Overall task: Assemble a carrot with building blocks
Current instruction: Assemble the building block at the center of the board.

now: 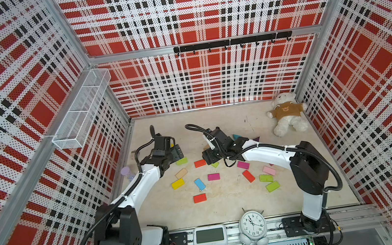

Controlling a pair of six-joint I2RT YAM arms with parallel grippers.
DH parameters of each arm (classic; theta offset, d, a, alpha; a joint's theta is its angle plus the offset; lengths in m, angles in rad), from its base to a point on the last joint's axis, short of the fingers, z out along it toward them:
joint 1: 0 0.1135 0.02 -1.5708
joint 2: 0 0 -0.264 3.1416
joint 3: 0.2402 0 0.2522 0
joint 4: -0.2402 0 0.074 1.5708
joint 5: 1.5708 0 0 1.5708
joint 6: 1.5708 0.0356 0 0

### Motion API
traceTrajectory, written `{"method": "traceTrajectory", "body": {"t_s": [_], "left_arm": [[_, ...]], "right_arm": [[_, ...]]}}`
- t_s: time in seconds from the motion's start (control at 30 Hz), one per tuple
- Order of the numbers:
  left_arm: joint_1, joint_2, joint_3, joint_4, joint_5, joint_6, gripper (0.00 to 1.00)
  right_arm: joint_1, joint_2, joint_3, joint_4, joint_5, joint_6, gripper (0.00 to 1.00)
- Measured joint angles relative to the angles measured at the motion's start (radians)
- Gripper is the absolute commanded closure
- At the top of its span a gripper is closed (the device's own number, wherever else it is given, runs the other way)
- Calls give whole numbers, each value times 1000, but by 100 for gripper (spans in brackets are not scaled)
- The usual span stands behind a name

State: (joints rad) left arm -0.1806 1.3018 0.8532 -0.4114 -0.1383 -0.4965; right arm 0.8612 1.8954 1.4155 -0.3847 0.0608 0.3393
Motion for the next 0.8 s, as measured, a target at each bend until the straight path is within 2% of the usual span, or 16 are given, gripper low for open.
{"method": "traceTrajectory", "body": {"t_s": [0.2,0.4,0.57,0.8], "left_arm": [[129,-217,-167,-39,40,-84,6],[235,-383,-233,-70,91,-113,5],[272,-409,-243,-76,135,-124,5],[280,-373,-251,-68,187,-128,5]], "right_arm": [[56,126,129,-58,14,26,19],[71,212,227,-100,20,48,24],[72,262,279,-134,38,58,23],[72,335,359,-174,56,70,20]]}}
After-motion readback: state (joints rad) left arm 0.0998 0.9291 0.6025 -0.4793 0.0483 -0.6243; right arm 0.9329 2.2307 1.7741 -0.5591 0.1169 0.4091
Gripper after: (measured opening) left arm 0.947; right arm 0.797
